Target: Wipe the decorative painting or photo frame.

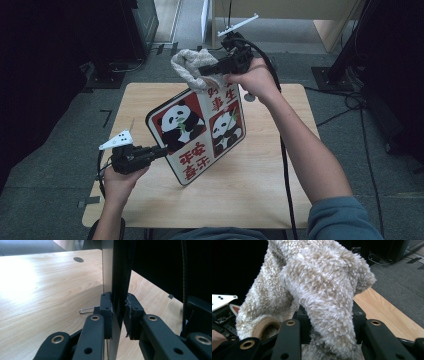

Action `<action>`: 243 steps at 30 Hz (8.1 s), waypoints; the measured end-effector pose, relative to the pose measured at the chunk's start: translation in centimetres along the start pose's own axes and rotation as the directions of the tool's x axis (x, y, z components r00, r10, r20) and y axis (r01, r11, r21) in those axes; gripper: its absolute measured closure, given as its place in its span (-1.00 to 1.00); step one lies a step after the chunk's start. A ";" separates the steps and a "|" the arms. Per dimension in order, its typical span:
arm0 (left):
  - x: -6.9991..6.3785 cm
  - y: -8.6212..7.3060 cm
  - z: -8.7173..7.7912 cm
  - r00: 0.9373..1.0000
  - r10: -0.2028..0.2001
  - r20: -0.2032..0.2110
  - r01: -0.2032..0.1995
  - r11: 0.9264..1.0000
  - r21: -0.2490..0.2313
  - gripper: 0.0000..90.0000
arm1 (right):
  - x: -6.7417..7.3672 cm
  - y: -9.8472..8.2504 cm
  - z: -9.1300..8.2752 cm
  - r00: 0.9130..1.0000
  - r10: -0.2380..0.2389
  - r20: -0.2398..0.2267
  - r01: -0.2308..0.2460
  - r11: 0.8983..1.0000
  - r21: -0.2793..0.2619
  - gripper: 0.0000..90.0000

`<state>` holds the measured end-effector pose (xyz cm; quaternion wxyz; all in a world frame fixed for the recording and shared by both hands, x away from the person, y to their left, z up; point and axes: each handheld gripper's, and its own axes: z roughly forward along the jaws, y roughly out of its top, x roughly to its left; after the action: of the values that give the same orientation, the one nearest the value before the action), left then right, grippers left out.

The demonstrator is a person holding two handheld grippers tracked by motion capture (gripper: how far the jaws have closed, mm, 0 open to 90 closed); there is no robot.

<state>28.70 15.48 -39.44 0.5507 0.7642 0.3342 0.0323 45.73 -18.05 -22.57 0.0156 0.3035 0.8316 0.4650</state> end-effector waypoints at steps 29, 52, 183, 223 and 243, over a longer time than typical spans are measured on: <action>0.6 0.1 -0.3 1.000 0.001 0.001 -0.001 1.000 0.002 0.76 | -2.2 -0.3 -2.3 0.996 0.037 0.077 -0.037 0.999 0.001 0.44; 0.6 0.1 -0.3 1.000 0.002 -0.001 -0.002 1.000 -0.001 0.76 | -5.1 -1.0 -4.5 0.985 0.089 0.149 -0.087 0.996 -0.023 0.46; 0.3 0.0 -0.1 1.000 -0.005 0.001 0.005 1.000 -0.002 0.75 | -7.8 -17.6 -0.7 0.922 0.154 0.355 -0.111 0.984 -0.138 0.50; 0.3 0.0 0.0 1.000 -0.011 0.003 0.011 1.000 -0.001 0.75 | -8.1 -25.0 1.7 0.900 0.249 0.358 -0.216 0.968 -0.132 0.50; 0.1 0.0 -0.1 1.000 -0.003 -0.007 0.003 1.000 0.002 0.75 | -8.6 -28.3 3.1 0.888 0.276 0.369 -0.267 0.961 -0.076 0.50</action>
<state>28.73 15.61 -39.46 0.5488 0.7642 0.3372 0.0337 39.78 -30.99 -48.67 0.1132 0.4998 0.7570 0.4053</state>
